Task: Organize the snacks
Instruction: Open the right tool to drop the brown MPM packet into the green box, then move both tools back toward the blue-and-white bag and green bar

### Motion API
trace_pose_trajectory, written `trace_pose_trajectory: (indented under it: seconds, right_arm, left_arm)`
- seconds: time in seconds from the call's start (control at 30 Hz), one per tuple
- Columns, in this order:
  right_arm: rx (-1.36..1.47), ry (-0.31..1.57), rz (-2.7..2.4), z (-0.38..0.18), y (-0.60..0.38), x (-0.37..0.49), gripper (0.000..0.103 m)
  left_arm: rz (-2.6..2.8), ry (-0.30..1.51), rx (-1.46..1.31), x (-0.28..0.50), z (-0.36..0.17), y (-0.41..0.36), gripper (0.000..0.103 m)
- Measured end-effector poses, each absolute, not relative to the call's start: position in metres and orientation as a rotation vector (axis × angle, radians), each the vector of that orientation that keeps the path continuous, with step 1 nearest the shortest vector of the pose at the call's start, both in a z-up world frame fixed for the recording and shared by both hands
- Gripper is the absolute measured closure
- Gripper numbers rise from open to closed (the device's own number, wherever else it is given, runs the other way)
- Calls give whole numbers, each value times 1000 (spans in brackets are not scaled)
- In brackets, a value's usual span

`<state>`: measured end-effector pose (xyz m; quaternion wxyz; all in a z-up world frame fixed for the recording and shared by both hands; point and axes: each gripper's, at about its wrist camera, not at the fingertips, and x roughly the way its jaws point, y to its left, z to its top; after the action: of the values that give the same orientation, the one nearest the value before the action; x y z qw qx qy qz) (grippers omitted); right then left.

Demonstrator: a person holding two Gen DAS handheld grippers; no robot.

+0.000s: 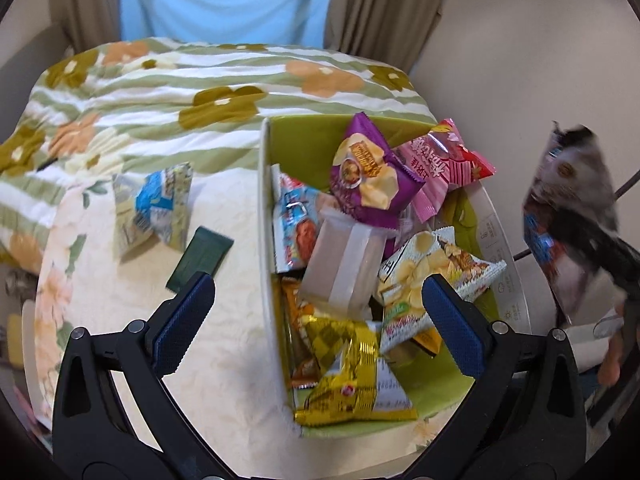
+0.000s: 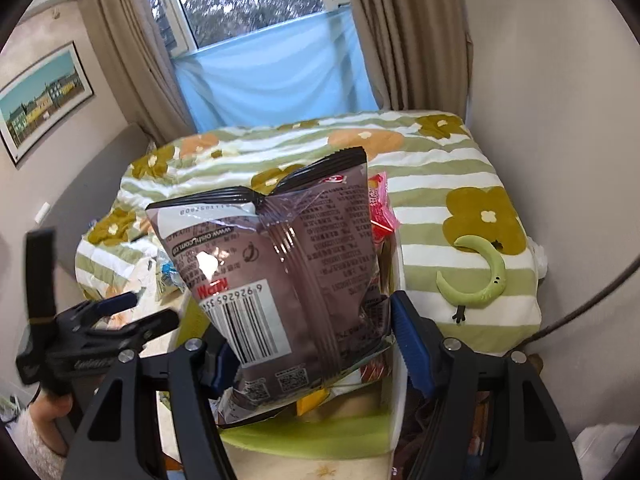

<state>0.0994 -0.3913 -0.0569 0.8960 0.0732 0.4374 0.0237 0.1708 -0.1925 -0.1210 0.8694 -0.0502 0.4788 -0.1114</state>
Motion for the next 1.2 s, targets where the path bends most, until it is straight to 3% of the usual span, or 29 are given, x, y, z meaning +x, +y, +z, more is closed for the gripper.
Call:
trace_pose_trajectory:
  seconds: [0.2, 0.27, 0.3, 0.33, 0.73, 1.2]
  right_arm:
    - [157, 956, 94, -70, -393, 127, 37]
    - [165, 955, 93, -76, -395, 131, 26]
    - [167, 954, 87, -78, -397, 132, 9]
    - [176, 939, 79, -78, -399, 128, 1]
    - [208, 920, 80, -78, -403, 97, 1]
    - [151, 855, 177, -40, -355, 88, 1]
  left_arm:
    - [-185, 1000, -118, 162, -116, -182, 1]
    - [-179, 1000, -124, 161, -113, -180, 1]
    - [-177, 998, -124, 160, -112, -180, 1]
    - [-174, 996, -122, 158, -112, -179, 1]
    - [-177, 1017, -130, 136, -121, -178, 1]
    - [-96, 927, -131, 102, -75, -130, 1]
